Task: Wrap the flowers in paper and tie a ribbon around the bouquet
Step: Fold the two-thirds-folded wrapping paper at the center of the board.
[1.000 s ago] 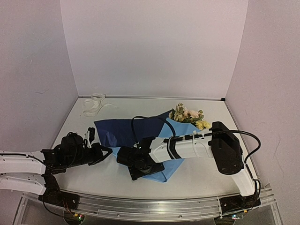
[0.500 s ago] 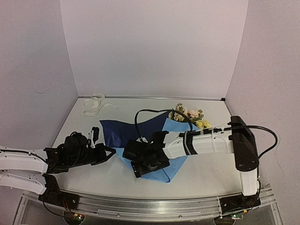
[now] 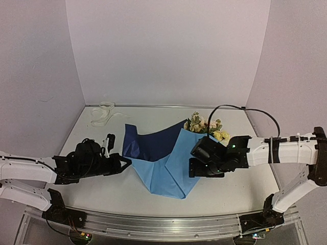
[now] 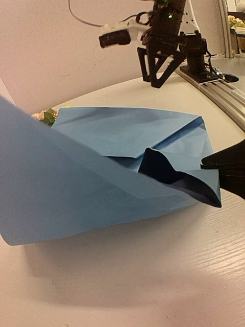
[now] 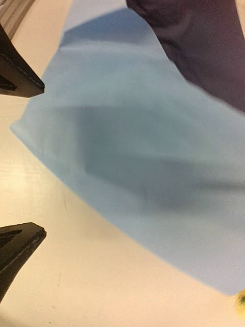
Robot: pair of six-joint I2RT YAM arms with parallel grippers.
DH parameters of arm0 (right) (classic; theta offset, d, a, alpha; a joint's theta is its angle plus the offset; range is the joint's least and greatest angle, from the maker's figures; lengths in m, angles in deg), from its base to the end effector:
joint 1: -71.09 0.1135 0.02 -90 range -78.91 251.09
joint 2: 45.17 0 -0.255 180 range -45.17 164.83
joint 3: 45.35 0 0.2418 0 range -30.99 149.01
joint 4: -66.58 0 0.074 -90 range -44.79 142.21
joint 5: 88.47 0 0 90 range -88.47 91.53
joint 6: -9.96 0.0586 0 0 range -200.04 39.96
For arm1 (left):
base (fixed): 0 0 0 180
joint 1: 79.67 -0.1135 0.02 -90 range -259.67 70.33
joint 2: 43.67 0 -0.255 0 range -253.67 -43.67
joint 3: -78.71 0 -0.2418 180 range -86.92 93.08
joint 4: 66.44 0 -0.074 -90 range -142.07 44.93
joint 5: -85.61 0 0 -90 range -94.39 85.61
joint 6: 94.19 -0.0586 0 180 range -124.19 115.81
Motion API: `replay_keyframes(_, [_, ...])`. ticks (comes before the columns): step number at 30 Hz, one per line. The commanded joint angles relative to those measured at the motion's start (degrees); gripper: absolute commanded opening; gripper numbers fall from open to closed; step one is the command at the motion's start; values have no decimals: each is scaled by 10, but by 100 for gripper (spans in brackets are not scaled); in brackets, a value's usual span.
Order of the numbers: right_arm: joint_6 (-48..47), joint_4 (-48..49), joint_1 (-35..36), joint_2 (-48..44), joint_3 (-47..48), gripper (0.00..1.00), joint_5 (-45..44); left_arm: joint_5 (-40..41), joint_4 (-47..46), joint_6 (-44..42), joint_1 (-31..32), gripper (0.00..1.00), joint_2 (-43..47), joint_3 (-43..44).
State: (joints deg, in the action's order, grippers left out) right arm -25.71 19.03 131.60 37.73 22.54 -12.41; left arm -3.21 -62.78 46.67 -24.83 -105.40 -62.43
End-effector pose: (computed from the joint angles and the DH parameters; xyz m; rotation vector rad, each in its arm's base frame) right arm 0.1513 0.2388 0.1878 -0.0641 2.6588 0.3719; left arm 0.1396 -0.1960 0.1849 0.0632 2.2294 -1.0855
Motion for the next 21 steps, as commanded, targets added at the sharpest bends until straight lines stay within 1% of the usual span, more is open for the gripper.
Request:
replay_keyframes(1, [34, 183, -71, -44, -105, 89, 82, -10, -32, -29, 6, 0, -21, 37])
replay_keyframes(3, [38, 235, -98, -40, -133, 91, 112, -20, -39, -31, 8, 0, -34, 44])
replay_keyframes(5, [48, 276, -123, -25, -148, 89, 133, -23, -42, -32, 12, 0, -45, 55])
replay_keyframes(9, [60, 324, -155, 7, -170, 80, 150, -17, -51, -39, 27, 0, -65, 75])
replay_keyframes(12, [59, 364, -176, 40, -171, 76, 162, 5, -54, -44, 37, 0, -77, 87])
replay_keyframes(17, [32, 369, -181, 102, -117, 68, 182, 12, -67, -56, 53, 0, -109, 108])
replay_keyframes(20, [3, 333, -181, 132, -68, 67, 185, 14, -77, -65, 68, 0, -142, 129])
replay_keyframes(21, [-12, 307, -181, 143, -51, 67, 185, 15, -80, -69, 73, 0, -154, 137])
